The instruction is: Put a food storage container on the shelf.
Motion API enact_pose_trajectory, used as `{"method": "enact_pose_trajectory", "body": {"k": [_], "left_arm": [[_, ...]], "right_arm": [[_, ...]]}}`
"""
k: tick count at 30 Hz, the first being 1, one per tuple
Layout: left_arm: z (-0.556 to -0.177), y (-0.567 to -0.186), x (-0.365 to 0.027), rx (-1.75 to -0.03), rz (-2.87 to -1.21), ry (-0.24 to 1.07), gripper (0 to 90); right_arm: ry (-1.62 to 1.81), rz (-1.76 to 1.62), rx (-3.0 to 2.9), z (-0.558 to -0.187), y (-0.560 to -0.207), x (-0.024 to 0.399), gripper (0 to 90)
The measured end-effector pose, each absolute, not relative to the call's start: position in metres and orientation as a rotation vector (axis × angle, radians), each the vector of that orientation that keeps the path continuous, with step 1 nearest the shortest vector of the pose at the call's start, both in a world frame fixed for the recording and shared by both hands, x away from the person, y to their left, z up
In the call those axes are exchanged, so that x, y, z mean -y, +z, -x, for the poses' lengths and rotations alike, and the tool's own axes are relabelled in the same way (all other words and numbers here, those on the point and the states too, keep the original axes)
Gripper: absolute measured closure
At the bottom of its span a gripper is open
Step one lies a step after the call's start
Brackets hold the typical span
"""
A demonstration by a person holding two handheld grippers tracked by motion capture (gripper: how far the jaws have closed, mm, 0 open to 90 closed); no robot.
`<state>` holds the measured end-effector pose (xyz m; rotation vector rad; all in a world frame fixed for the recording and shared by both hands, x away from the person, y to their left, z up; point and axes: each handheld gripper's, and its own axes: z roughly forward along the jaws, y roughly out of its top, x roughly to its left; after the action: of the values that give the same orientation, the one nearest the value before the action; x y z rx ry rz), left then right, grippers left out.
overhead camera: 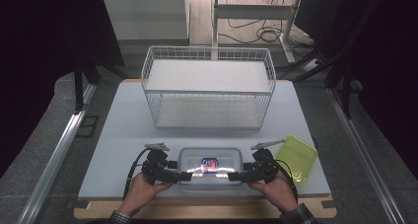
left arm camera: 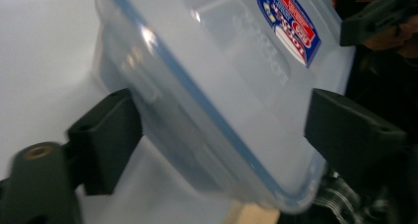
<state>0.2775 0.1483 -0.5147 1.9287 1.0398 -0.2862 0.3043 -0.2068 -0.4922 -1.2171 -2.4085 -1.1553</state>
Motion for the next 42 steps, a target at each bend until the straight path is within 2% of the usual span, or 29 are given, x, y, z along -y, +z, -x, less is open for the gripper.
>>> {"method": "enact_pose_trajectory", "body": {"k": [2,3,8,10,12,14,15,34,37,42], "left_arm": [[-0.270,-0.513,-0.152,-1.029,-1.918,-0.281,23.1],[-0.266,-0.513,-0.157,-1.052,-1.864,-0.291,31.8],[-0.264,-0.510,-0.159,-1.075,-1.835,-0.289,38.0],[-0.263,-0.510,-0.160,-1.078,-1.807,-0.286,43.9],[-0.263,-0.508,-0.160,-1.078,-1.798,-0.253,44.9],[-0.263,-0.501,-0.156,-1.052,-1.829,-0.137,47.6],[-0.263,-0.502,-0.157,-1.047,-1.828,-0.132,47.5],[-0.261,-0.506,-0.162,-1.025,-1.795,-0.165,50.5],[-0.261,-0.507,-0.162,-1.028,-1.792,-0.174,50.7],[-0.261,-0.508,-0.163,-1.033,-1.794,-0.180,50.7]], "right_arm": [[-1.190,1.236,2.364,-0.302,-0.491,0.213,29.8],[-1.252,1.246,2.307,-0.302,-0.489,0.222,39.6],[-1.249,1.244,2.354,-0.296,-0.483,0.221,41.8],[-1.300,1.265,2.284,-0.294,-0.483,0.229,49.8],[-1.314,1.269,2.277,-0.294,-0.482,0.230,51.0],[-1.350,1.269,2.400,-0.291,-0.474,0.224,50.9],[-1.359,1.259,2.446,-0.290,-0.471,0.222,50.7],[-1.414,1.238,2.348,-0.293,-0.482,0.229,50.2],[-1.366,1.224,2.368,-0.295,-0.487,0.226,44.1],[-1.357,1.230,2.324,-0.297,-0.491,0.228,46.9]]}}
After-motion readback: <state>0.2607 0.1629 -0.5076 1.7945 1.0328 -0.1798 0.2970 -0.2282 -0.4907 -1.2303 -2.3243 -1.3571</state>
